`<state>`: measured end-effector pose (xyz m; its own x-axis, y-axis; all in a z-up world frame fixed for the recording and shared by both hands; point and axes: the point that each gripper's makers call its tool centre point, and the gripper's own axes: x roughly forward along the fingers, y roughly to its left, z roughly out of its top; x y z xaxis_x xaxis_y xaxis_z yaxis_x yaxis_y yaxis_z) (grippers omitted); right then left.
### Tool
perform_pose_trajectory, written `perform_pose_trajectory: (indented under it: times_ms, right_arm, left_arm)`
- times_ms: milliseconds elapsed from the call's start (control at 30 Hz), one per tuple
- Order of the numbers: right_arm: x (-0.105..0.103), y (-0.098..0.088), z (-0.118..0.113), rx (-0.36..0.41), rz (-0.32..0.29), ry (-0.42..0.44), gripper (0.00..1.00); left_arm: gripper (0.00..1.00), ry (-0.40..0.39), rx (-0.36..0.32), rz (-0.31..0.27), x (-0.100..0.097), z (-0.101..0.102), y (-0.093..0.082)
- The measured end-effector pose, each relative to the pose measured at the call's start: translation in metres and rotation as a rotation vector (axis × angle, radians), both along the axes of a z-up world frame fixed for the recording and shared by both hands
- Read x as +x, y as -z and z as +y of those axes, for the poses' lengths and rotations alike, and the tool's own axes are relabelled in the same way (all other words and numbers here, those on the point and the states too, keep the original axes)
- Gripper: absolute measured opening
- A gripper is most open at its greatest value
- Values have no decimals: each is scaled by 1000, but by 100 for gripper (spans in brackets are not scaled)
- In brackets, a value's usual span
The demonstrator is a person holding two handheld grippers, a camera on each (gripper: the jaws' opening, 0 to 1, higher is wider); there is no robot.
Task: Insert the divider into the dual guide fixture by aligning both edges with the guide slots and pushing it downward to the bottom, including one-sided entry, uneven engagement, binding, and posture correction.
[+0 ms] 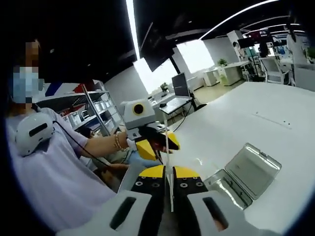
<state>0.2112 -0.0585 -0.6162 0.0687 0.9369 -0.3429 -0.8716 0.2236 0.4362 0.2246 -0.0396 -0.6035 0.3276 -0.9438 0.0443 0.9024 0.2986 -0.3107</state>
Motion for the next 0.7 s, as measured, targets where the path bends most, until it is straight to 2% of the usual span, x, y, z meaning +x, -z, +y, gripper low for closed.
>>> perform_pose_trajectory:
  times_ms: [200, 300, 533, 700]
  right_arm:
    - [5, 2, -1, -45, 26, 65, 0]
    - [11, 3, -2, -61, 39, 125, 0]
    - [13, 2, 5, -99, 67, 277, 0]
    - [9, 6, 12, -133, 75, 345, 0]
  left_arm:
    - [20, -55, -2, -13, 4, 17, 4]
    - [21, -92, 24, -18, 7, 29, 12]
    - [26, -109, 63, -23, -1, 55, 22]
    - [27, -115, 77, -21, -5, 73, 26]
